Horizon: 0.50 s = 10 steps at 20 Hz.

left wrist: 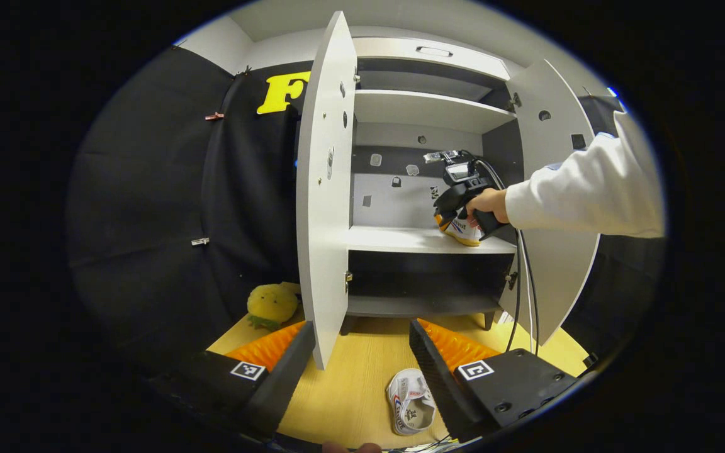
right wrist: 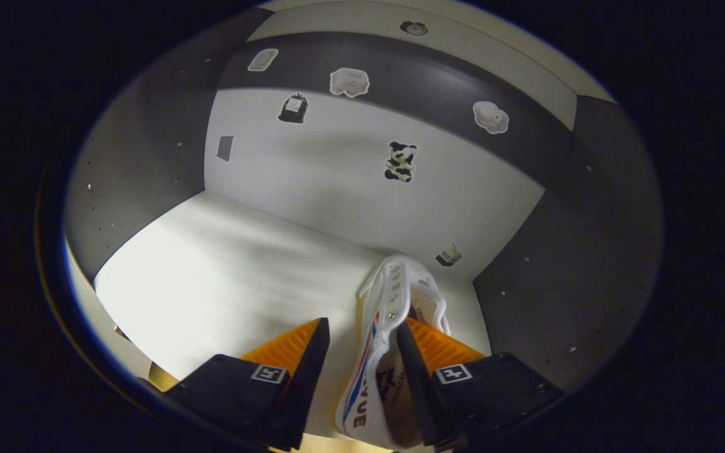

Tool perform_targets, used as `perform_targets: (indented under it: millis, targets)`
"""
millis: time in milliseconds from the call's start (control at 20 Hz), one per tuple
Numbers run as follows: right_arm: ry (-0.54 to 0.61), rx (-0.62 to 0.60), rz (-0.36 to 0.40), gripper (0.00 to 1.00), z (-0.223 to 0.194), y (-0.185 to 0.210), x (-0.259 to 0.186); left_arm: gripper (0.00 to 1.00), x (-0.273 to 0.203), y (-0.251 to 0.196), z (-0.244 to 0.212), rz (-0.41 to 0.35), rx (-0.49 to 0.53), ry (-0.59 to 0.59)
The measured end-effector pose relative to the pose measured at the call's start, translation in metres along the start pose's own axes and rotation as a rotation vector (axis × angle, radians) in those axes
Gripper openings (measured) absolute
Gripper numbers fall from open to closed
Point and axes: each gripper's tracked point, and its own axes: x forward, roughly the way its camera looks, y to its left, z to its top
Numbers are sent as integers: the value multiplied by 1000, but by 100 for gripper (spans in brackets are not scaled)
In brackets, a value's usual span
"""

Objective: Grab one shoe with the right hand and put it into the shoe cabinet, grab the other shoe with the left hand and put it into the shoe cabinet; then close the right door with the right hand and the left door with the left hand.

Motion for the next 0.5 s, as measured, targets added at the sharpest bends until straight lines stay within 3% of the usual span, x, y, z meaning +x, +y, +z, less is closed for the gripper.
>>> perform_targets:
  millis: [200,500]
  targets:
    - [-136,36,6,98,24,1,-40,95,-3,-2,5,-11,-4,-13]
    - [-320,172,-4,98,32,-10,-129,95,-5,0,5,-5,-2,-24]
